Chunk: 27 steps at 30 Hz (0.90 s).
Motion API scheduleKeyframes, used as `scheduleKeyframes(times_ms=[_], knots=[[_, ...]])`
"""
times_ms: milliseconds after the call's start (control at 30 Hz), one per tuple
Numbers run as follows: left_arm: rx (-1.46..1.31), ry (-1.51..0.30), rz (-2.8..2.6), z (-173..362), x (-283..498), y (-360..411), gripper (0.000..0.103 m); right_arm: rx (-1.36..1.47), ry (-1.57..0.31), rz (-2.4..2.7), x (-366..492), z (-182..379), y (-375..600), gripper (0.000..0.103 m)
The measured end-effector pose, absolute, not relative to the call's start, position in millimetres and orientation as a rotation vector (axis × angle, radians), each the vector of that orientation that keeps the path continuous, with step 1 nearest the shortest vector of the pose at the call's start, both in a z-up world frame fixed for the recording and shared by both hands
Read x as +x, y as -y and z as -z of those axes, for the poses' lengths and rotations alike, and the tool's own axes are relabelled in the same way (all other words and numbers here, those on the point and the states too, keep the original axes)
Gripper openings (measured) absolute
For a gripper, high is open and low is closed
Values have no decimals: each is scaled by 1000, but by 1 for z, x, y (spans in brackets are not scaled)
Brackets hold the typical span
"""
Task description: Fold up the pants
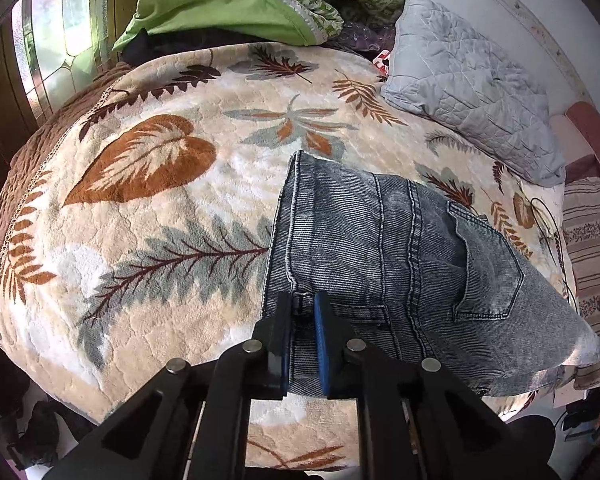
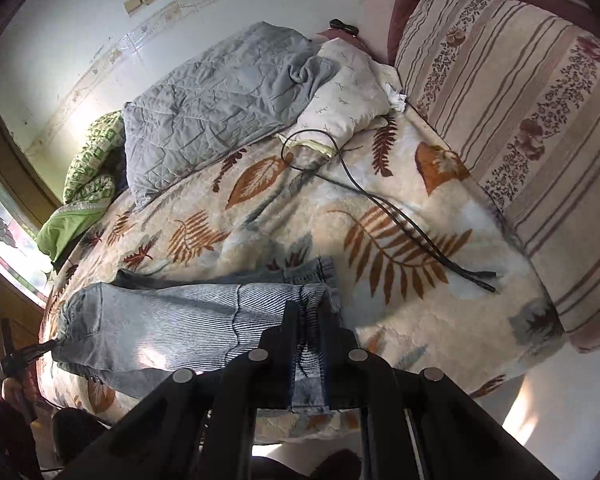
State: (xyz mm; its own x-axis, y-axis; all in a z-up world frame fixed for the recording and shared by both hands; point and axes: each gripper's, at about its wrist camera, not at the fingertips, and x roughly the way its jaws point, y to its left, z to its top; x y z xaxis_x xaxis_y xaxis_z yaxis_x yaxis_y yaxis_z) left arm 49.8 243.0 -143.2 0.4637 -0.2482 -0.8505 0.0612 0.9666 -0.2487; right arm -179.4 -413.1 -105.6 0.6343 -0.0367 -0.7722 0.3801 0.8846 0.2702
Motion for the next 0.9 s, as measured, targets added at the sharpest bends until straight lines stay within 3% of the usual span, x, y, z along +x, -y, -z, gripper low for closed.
scheduleKeyframes(times_ms=[267,433,467,500,700,867,900], knots=[[-238,-1097,209,140,32,-259,11,555,-1126,233,-201,200,436,7],[-219,-1061,219,121,26,-257,10,696,-995,208,-205,180,458,10],[-210,-1051,207,116,26,-258,8,690,-984,205,-199,176,458,11],[-184,-1035,172,109,25,-260,0,675,-984,201,-193,173,459,14],[-199,-963,98,76,19,-289,0,603,-1050,204,-124,190,452,18],[-121,-932,269,68,12,-232,2,535,-1106,241,-87,206,452,18],[-101,-928,313,69,12,-214,9,538,-1100,228,-85,204,451,18]])
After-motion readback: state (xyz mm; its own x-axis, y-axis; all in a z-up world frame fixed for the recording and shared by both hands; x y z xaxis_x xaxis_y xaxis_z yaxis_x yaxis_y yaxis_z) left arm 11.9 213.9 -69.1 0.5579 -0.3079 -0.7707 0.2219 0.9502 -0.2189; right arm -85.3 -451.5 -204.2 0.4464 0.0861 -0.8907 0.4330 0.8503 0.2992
